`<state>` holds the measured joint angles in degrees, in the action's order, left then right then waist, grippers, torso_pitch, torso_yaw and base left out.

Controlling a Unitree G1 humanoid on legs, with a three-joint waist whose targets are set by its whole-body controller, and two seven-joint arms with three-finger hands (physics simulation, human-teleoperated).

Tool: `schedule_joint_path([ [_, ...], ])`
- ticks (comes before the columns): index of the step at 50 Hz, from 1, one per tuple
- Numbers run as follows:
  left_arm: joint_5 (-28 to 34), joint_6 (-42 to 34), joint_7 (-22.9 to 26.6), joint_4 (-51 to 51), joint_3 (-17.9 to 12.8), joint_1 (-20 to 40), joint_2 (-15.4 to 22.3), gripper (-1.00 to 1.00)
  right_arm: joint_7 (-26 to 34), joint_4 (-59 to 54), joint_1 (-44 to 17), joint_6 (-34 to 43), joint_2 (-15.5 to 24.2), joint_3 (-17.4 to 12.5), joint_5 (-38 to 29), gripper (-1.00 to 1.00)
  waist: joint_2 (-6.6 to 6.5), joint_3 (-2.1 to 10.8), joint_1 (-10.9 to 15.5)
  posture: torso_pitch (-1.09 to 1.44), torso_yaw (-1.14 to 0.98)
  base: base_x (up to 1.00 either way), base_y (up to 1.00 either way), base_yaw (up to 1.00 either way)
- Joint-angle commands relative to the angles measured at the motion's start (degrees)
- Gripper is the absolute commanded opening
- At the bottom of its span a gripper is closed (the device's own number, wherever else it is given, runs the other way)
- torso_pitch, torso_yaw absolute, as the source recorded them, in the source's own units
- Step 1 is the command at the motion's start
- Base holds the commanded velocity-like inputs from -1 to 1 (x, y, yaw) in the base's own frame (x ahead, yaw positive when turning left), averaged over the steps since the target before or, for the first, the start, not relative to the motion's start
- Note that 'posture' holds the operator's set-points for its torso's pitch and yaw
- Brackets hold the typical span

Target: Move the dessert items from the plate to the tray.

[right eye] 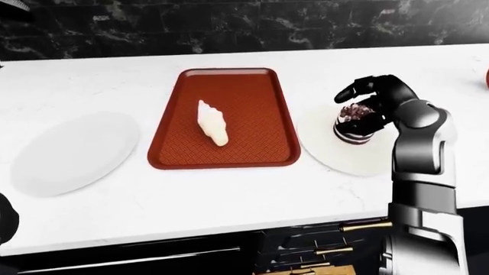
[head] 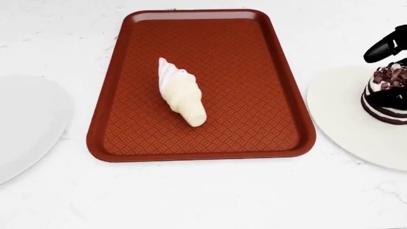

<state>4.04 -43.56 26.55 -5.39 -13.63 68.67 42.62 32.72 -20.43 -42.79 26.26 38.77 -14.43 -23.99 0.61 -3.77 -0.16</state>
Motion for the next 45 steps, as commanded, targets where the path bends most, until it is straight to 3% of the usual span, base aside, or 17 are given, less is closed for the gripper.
schedule_joint_path([
  [1,-0.06,1.18,-0.63,-0.95,-0.60,1.78,0.71,1.00,-0.05,3.24,-3.38,-1.79,1.60,-0.91,0.14,-0.31,0.32,1.91,0.09,0.00,0.00,0.00,0.00,0.00],
  [16,-0.12,1.50,-1.01,-0.43,-0.28,2.15,0.81,1.00,3.23,5.01,-8.79,0.63,1.93,0.15,-1.34,-0.42,-0.28,1.49,-0.02,0.00,0.00,0.00,0.00,0.00],
  [22,0.46,0.11,-0.85,-1.20,0.07,2.94,0.57,1.00,4.43,3.72,-12.94,0.66,0.48,2.16,-2.09,-0.46,-0.28,1.43,-0.18,0.00,0.00,0.00,0.00,0.00],
  [31,-0.46,0.78,-0.88,-1.95,-0.98,0.93,1.15,1.00,4.82,-9.47,-27.61,-4.79,-6.62,7.83,-3.67,-0.46,-1.29,1.45,-0.73,0.00,0.00,0.00,0.00,0.00],
  [35,-0.58,0.38,-0.88,-2.44,-0.97,0.84,1.32,1.00,3.31,-17.70,-33.29,-8.58,-10.11,8.97,-3.96,-0.46,-1.66,1.42,-0.90,0.00,0.00,0.00,0.00,0.00],
  [45,-1.03,0.19,-0.78,-2.76,-1.29,0.47,2.22,1.00,0.34,-30.80,-39.62,-16.08,-16.56,10.56,-3.18,-0.45,-2.12,1.60,-0.86,0.00,0.00,0.00,0.00,0.00],
])
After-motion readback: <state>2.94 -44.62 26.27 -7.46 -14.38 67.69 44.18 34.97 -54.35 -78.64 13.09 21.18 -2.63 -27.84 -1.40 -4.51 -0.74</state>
